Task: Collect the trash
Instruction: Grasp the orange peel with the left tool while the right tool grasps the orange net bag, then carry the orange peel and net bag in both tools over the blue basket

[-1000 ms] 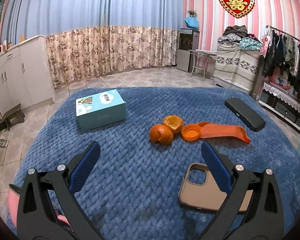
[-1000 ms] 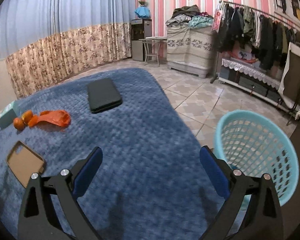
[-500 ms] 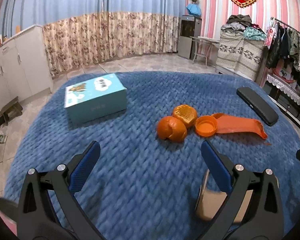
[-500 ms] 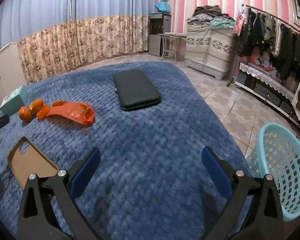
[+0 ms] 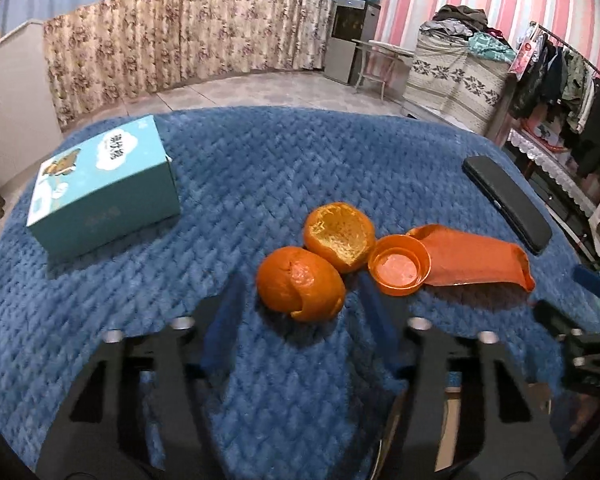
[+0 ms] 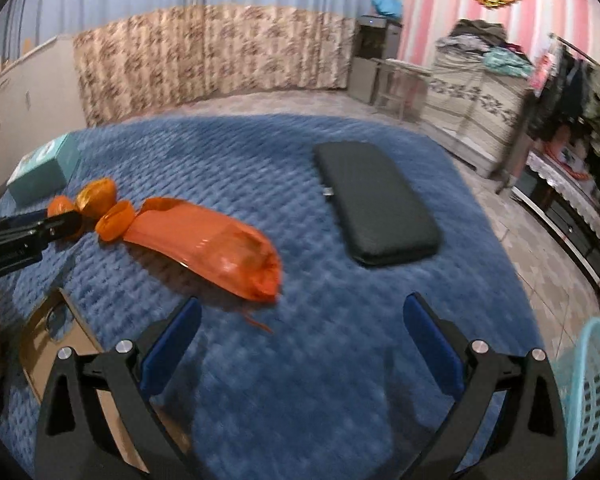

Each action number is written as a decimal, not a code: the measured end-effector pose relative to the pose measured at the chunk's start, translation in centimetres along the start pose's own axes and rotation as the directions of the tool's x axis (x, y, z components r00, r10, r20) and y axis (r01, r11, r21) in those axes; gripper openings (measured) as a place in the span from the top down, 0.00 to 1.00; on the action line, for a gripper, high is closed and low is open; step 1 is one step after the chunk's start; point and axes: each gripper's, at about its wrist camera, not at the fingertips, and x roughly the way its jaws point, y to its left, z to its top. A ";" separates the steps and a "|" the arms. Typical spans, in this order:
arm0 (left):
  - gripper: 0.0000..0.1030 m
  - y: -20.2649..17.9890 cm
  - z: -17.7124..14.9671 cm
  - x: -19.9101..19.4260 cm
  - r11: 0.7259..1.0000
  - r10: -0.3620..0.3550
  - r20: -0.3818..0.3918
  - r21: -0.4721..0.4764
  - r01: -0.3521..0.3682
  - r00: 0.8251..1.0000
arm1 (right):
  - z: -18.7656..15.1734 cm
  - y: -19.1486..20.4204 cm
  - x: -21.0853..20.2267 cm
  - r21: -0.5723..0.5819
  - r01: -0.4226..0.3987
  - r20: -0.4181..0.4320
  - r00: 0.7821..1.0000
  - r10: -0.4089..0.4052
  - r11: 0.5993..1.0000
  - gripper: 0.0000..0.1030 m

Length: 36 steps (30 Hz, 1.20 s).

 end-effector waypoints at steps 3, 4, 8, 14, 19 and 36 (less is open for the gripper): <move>0.66 0.1 -0.1 -0.1 1.000 -0.012 0.005 -0.006 0.012 1.000 | 0.6 1.2 1.4 -0.037 -0.014 -0.035 0.999 0.013 0.999 0.04; 0.67 0.2 -0.2 -0.3 1.000 -0.013 0.012 -0.009 0.013 1.000 | 0.9 1.5 1.7 -0.047 -0.014 -0.042 0.999 0.012 0.999 0.04; 0.68 0.6 -0.7 -2.0 0.999 0.045 0.048 0.003 -0.045 0.998 | 1.5 1.8 2.4 -0.060 -0.034 -0.044 0.999 0.031 0.998 0.05; 0.68 1.9 -1.7 -4.5 0.997 0.072 0.096 -0.016 -0.071 0.993 | 1.6 2.0 3.1 -0.080 -0.071 -0.065 0.996 0.066 0.994 0.49; 0.68 2.0 -2.5 -5.7 0.996 0.088 0.103 -0.009 -0.087 0.991 | 1.5 2.3 1.9 -0.108 -0.100 -0.035 0.995 0.097 0.989 0.86; 0.68 -5.0 -1.3 -9.5 0.998 -0.002 0.188 0.063 -0.010 0.982 | -2.9 -11.7 -10.7 0.090 0.069 0.094 0.993 -0.078 0.994 0.87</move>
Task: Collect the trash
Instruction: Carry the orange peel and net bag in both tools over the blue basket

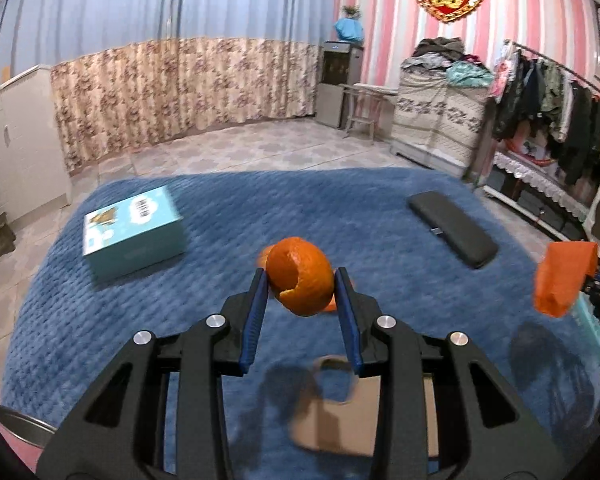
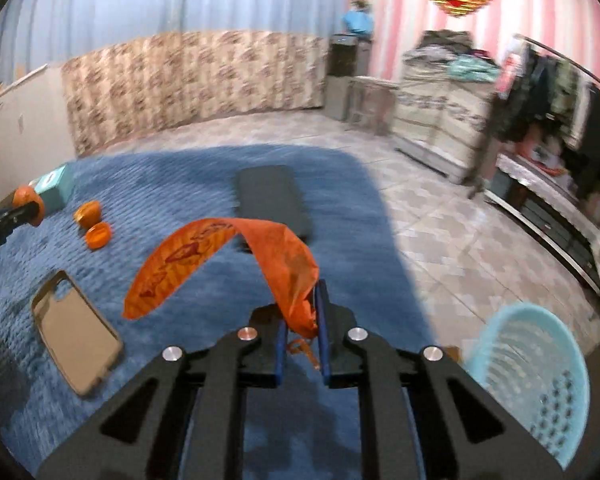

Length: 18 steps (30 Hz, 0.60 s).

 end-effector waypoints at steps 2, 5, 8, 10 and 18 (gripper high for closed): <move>0.68 -2.0 0.3 -0.2 1.000 -0.028 0.007 0.014 0.027 1.000 | -0.3 -2.7 -1.7 0.028 0.045 0.013 0.999 -0.046 0.999 0.87; 0.68 -5.3 0.5 -0.2 0.996 -0.079 -0.001 0.040 0.079 0.997 | -1.1 -6.8 -4.1 0.082 0.116 0.023 0.993 -0.118 0.990 0.87; 0.68 -8.4 0.5 -0.2 0.991 -0.112 -0.007 0.076 0.112 0.994 | -2.4 -11.2 -5.9 0.155 0.184 0.028 0.981 -0.190 0.971 0.87; 0.68 -10.6 0.7 -0.4 0.985 -0.138 -0.005 0.106 0.137 0.990 | -3.2 -13.6 -6.7 0.202 0.214 0.027 0.974 -0.223 0.956 0.87; 0.68 -18.7 1.0 -1.0 0.952 -0.232 -0.010 0.202 0.229 0.973 | -6.1 -20.9 -7.6 0.330 0.302 0.013 0.946 -0.324 0.894 0.87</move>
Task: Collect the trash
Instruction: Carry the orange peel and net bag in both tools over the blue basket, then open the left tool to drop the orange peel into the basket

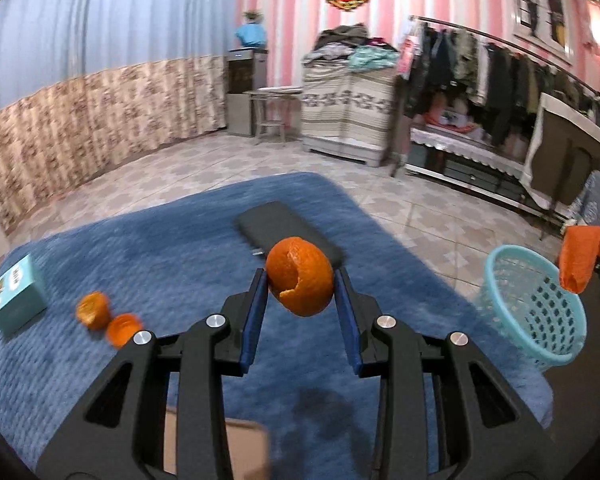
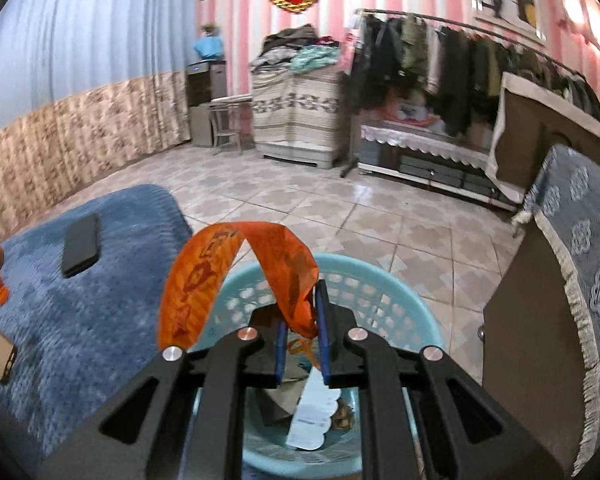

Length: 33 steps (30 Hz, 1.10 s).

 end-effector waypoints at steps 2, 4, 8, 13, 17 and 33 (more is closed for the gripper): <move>0.68 -1.9 0.2 0.4 1.000 -0.029 0.000 0.011 0.029 1.000 | -0.2 -1.2 0.6 0.024 0.005 -0.006 1.000 -0.005 1.000 0.87; 0.68 -3.9 0.3 1.0 0.998 -0.067 -0.003 0.016 0.067 0.998 | -0.3 -1.9 1.2 0.040 0.014 -0.010 1.000 -0.014 0.999 0.87; 0.68 -7.7 0.3 2.1 0.992 -0.119 -0.012 0.046 0.120 0.993 | -0.7 -3.8 2.1 0.095 0.011 -0.014 1.000 -0.010 0.995 0.87; 0.68 -11.9 0.4 2.8 0.979 -0.182 -0.013 0.096 0.182 0.983 | -1.0 -4.2 2.8 0.118 0.009 -0.018 1.000 -0.006 0.993 0.87; 0.68 -14.7 0.2 3.7 0.970 -0.207 -0.024 0.129 0.208 0.978 | -1.6 -5.2 2.8 0.131 0.015 -0.022 1.000 -0.012 0.991 0.87; 0.68 -23.2 -0.8 6.3 0.927 -0.291 -0.079 0.223 0.302 0.953 | -2.5 -8.7 3.4 0.214 0.044 -0.031 0.999 -0.038 0.976 0.87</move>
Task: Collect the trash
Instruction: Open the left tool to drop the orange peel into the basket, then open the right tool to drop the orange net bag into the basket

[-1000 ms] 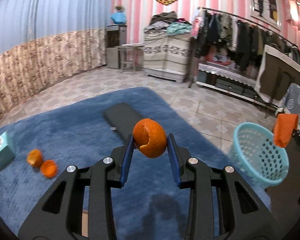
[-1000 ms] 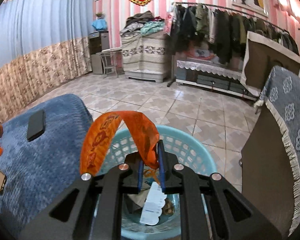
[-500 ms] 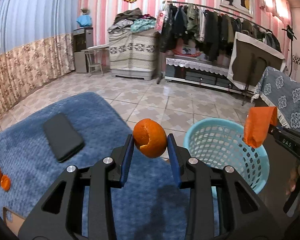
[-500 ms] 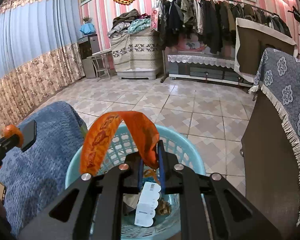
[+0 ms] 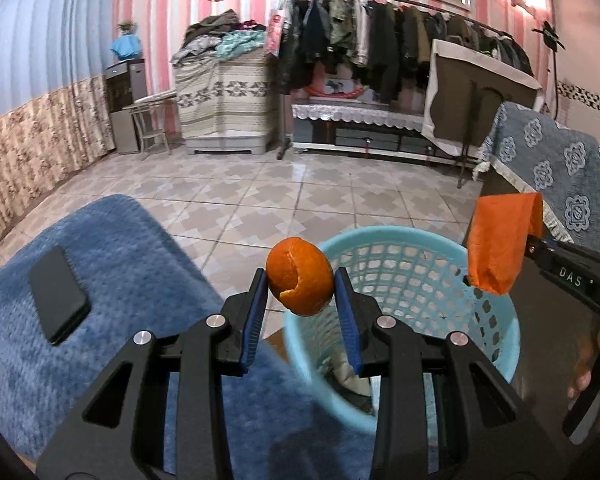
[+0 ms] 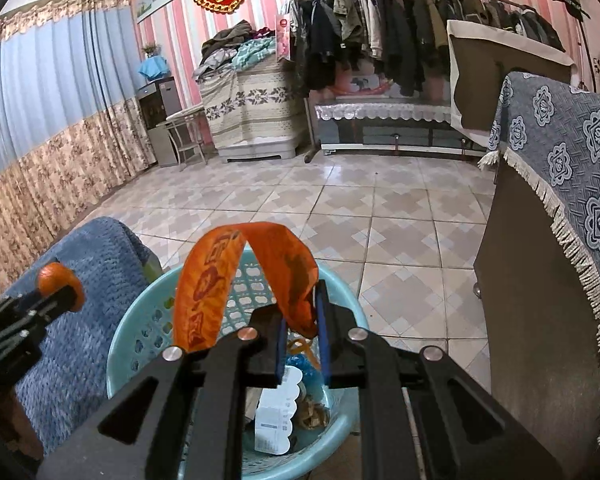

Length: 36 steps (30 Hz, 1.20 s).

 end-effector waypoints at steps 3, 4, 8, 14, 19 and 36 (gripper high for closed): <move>0.68 -1.2 0.2 1.1 1.000 -0.024 -0.015 0.007 0.024 1.000 | -0.2 -0.4 0.2 0.003 0.006 -0.006 1.000 -0.006 1.000 0.87; 0.68 -1.6 0.2 1.3 0.999 -0.029 -0.017 0.016 0.029 0.999 | -0.2 -0.4 0.2 0.005 0.008 -0.008 1.000 -0.008 1.000 0.87; 0.67 -3.0 0.4 1.7 0.998 -0.053 -0.018 0.036 0.054 0.998 | -0.4 -0.6 0.4 0.011 0.012 -0.017 1.000 -0.012 1.000 0.87; 0.50 -3.8 0.5 2.0 0.997 -0.036 -0.014 0.072 0.037 0.999 | -0.6 -0.1 0.7 -0.006 0.013 -0.028 1.000 -0.013 1.000 0.87; 0.27 -2.0 0.8 1.6 0.999 0.011 0.000 0.037 -0.011 1.000 | -0.7 0.7 1.0 -0.035 0.007 -0.040 0.999 -0.008 0.999 0.87; 0.10 5.7 1.3 -3.1 0.981 0.168 0.059 -0.105 -0.161 0.984 | -1.1 4.2 3.2 -0.123 0.027 -0.106 0.994 -0.040 0.992 0.75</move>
